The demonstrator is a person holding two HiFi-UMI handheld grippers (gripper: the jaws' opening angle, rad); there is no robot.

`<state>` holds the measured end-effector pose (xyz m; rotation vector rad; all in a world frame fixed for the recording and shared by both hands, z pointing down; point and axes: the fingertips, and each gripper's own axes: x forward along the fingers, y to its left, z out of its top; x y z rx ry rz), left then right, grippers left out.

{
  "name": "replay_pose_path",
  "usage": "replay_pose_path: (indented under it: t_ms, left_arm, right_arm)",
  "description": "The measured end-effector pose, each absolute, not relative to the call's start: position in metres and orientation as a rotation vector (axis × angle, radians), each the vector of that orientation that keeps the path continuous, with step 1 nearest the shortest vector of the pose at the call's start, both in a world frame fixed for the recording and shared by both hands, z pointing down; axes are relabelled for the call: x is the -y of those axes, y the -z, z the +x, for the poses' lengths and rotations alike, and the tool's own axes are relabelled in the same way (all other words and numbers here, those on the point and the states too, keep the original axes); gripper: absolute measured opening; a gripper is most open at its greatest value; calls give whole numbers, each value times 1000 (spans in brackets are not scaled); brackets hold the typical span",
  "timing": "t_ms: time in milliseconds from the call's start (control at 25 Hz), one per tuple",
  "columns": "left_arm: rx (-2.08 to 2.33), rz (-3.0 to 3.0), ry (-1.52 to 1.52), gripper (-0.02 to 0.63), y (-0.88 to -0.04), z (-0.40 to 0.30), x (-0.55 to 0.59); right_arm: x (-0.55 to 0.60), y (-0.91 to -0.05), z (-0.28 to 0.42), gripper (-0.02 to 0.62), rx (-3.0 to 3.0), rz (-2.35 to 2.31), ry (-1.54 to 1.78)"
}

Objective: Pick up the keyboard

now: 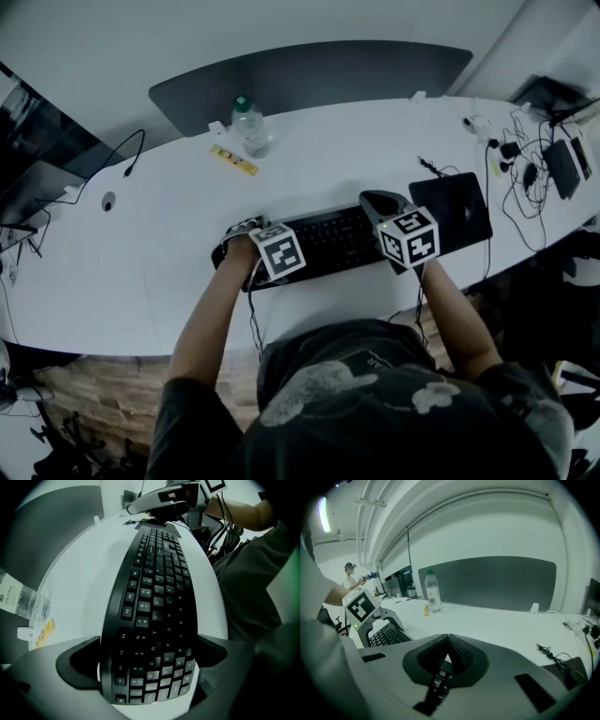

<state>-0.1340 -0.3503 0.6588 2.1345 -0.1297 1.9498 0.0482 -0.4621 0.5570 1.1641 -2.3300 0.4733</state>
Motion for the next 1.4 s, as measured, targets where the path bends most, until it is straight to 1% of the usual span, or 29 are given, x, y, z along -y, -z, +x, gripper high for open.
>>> replay_pose_path:
  t_ms: [120,200,240,280,320,400,600,680,760,840,1040,1120,1280,1400]
  left_arm:
    - [169,2161,-1966,588,-656,-133,350]
    - [193,2173,-1979,588,-654,-133,351]
    - [204,2178,-1984,588,-653,-133,351]
    - [212,2182,-1988,588,-652,-133,351]
    - [220,2187,-1991,588,-652,-133,351]
    - [233,2198,-1993,588,-651,-133,351]
    - [260,2226,-1992,588,-647,-133,351]
    - [270,2239,-1987,588,-647,-132,352]
    - [281,2253,-1982,588,-646,-132,352]
    - [290,2268,-1979,588,-645,-132,352]
    - [308,2293,-1977,588,-644,-131,353]
    - [305,2295,-1981,588,-644,-132,352]
    - [310,2326,-1979,588,-643,-131,351]
    - [336,2367,-1986,588,-638,-131,350]
  right_arm:
    - [462,-562,28,2,2363,927,-509]
    - [461,-567,10,4,2364,664,-523]
    - [457,-573,1,69,2336,497,-526]
    - [451,-580,-6,146,2287,322,-538]
    - [445,-588,-11,178,2224,161,-558]
    - [436,-600,-19,221,2104,-71,-611]
    - [423,-624,-26,239,1856,-362,-776]
    - [413,-631,-21,229,1739,-464,-824]
    - [401,-634,-17,192,1646,-562,-864]
    - [391,-635,-16,190,1588,-639,-895]
    - [366,-636,-21,115,1506,-809,-978]
    - [360,-633,-22,95,1477,-847,-1017]
    - [358,-631,-21,74,1501,-828,-1031]
    - [356,-630,-21,69,1537,-799,-1015]
